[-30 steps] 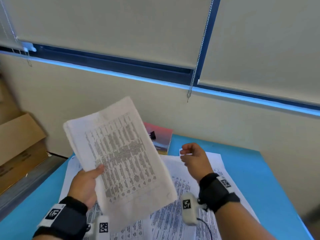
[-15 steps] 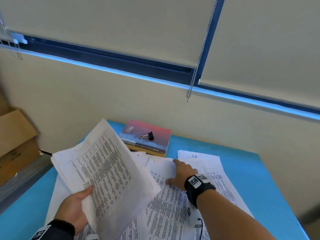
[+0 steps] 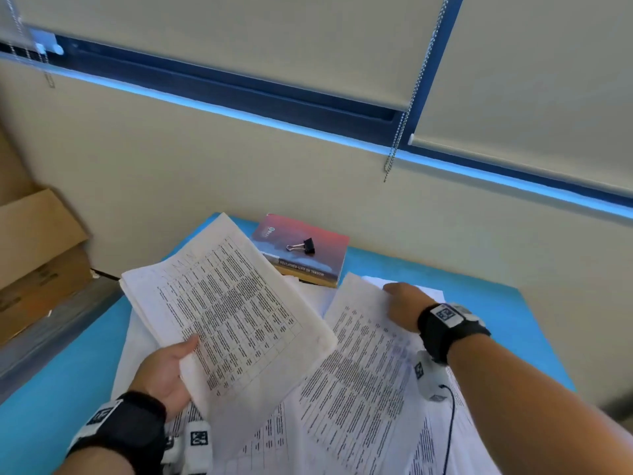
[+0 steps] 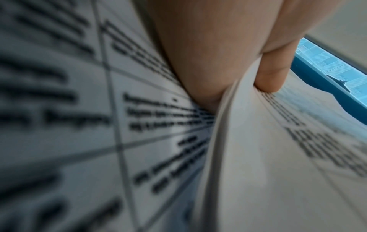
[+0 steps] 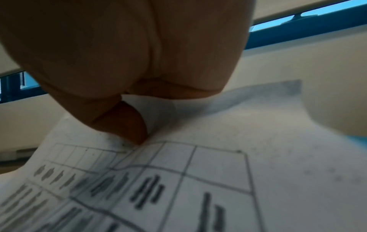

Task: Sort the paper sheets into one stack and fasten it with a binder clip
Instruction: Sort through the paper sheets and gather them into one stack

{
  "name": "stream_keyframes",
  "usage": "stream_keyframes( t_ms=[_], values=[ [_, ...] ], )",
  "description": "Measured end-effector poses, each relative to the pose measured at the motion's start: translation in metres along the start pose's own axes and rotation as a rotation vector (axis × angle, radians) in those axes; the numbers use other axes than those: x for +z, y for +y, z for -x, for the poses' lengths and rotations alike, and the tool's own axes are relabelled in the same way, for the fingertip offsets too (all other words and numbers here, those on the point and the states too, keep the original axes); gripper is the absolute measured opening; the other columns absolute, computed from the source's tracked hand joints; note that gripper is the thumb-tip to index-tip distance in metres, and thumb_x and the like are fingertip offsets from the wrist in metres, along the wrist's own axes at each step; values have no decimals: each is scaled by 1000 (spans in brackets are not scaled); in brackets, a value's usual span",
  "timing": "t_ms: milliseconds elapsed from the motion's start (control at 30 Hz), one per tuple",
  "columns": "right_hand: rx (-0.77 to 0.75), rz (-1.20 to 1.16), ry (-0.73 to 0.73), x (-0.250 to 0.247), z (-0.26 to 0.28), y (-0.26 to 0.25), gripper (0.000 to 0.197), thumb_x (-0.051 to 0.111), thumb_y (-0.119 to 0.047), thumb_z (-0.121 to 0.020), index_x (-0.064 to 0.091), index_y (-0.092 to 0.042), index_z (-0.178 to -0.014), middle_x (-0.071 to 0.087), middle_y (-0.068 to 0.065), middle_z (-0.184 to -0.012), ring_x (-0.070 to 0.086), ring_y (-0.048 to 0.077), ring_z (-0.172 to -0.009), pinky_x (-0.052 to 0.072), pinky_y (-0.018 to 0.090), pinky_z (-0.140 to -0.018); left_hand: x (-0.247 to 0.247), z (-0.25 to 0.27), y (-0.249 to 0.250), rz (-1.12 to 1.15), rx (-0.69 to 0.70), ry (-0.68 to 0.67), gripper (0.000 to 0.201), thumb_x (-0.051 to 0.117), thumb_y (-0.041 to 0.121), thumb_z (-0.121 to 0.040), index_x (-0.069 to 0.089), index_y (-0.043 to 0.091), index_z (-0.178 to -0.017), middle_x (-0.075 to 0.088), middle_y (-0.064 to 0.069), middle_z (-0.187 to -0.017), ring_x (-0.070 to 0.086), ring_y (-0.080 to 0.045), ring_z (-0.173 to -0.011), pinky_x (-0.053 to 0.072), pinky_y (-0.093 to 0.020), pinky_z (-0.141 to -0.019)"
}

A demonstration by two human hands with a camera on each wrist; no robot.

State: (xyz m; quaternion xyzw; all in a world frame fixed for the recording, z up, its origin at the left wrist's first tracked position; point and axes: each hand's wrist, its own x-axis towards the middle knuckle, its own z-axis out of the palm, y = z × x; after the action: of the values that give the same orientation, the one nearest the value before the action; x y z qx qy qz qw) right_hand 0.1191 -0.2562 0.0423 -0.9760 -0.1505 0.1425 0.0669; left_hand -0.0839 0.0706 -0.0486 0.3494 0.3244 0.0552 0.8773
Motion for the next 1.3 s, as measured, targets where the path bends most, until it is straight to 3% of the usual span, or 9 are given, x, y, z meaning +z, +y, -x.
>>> stream_keyframes(
  t_ms=[133,300,467,533,667,833,967,1167,1300],
  values=[
    [51,162,-73,-12,29,24,25,42,-8,-92,63,-3,-102,64,14,-114,59,30,-107,43,26,-83,-1,0,0,26,17,19,26,49,11,-98,63,11,-121,67,-18,-122,62,-36,-114,46,-54,-95],
    [145,98,-195,4,65,54,12,61,-17,-77,56,-16,-67,60,0,-74,57,22,-73,40,23,-57,-1,2,-2,-9,29,-8,32,48,10,-99,79,12,-95,72,-14,-112,64,-33,-108,47,-53,-93],
    [81,115,-199,32,78,55,29,67,-38,-83,63,-18,-103,62,4,-111,59,24,-104,43,27,-77,-4,1,-1,13,9,-8,25,50,12,-98,67,11,-116,66,-17,-125,61,-35,-116,43,-54,-100],
    [61,98,-122,35,70,49,37,62,-36,-88,58,-17,-120,59,5,-122,55,26,-115,43,32,-91,-4,1,-1,2,16,1,26,50,12,-97,74,12,-108,68,-16,-122,63,-35,-114,45,-54,-99],
    [72,4,-54,45,52,35,51,71,-36,-81,51,-20,-126,55,2,-119,57,26,-113,46,34,-89,-3,4,-3,-28,20,-33,35,48,13,-98,81,12,-85,74,-13,-106,72,-30,-95,48,-52,-92],
    [89,79,-109,56,42,27,92,82,-51,-65,35,-32,-141,49,-2,-139,51,26,-124,44,47,-101,-3,4,-1,-9,14,-42,25,48,13,-98,70,14,-111,70,-15,-118,63,-33,-114,45,-54,-98],
    [105,92,-167,48,36,28,90,86,-50,-58,44,-36,-136,47,4,-134,48,30,-123,45,48,-100,-2,5,-3,-18,29,-84,41,46,14,-99,82,17,-80,76,-11,-103,74,-27,-88,56,-50,-83],
    [95,119,-180,42,28,21,67,85,-42,-65,56,-19,-121,54,4,-114,55,28,-108,47,37,-90,0,9,-3,-17,37,-130,45,44,13,-100,82,19,-77,76,-11,-99,75,-27,-85,57,-49,-76],
    [68,39,-133,42,32,24,38,77,-26,-78,57,-20,-109,59,1,-104,52,21,-90,43,29,-78,-1,9,-3,-27,45,-126,44,44,14,-100,82,19,-78,76,-12,-102,74,-28,-87,51,-51,-90]
  ],
)
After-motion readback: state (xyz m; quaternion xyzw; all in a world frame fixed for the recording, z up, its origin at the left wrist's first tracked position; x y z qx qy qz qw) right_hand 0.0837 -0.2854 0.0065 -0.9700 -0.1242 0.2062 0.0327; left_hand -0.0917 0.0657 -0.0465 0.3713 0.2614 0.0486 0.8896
